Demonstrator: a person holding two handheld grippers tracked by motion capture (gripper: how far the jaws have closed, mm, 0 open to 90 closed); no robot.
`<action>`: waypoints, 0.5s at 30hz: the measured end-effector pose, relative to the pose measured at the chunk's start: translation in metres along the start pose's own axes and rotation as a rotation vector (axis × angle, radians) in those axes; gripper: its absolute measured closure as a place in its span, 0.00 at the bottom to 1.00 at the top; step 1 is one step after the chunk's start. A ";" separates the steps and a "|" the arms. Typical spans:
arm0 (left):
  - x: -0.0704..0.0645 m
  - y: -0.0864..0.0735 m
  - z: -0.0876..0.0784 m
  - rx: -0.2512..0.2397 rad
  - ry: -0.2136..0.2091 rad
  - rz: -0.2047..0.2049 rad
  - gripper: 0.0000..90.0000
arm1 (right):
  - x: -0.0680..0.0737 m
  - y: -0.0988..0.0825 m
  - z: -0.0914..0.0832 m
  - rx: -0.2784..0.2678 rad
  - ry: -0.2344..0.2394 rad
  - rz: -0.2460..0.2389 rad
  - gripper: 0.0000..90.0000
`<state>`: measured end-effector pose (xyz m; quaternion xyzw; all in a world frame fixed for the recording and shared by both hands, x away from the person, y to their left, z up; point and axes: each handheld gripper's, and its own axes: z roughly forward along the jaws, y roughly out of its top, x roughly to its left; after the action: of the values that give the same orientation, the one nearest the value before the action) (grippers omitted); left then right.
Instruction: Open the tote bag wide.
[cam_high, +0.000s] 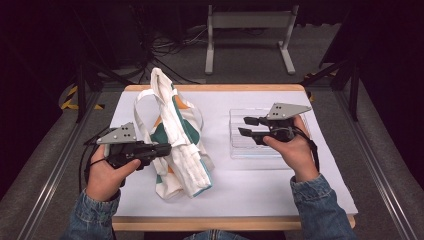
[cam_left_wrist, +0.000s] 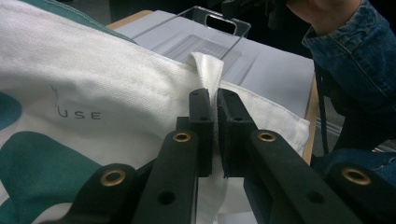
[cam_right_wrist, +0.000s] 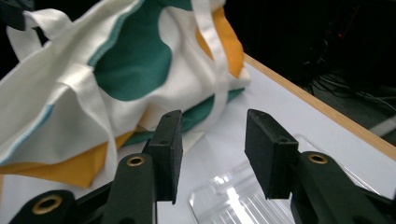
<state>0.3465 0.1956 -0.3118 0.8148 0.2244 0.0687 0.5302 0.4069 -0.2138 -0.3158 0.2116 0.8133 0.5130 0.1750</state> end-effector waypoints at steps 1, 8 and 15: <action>0.000 0.000 -0.001 -0.002 0.004 0.002 0.95 | 0.003 0.001 0.003 -0.008 0.010 -0.005 0.63; -0.001 -0.001 -0.004 -0.004 0.010 0.013 0.95 | 0.024 0.007 0.021 -0.036 0.126 -0.022 0.58; -0.001 -0.001 -0.003 0.001 0.003 0.014 0.95 | 0.039 0.006 0.038 -0.009 0.183 -0.053 0.57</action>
<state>0.3442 0.1982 -0.3107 0.8164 0.2195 0.0733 0.5291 0.3937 -0.1618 -0.3291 0.1416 0.8290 0.5288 0.1146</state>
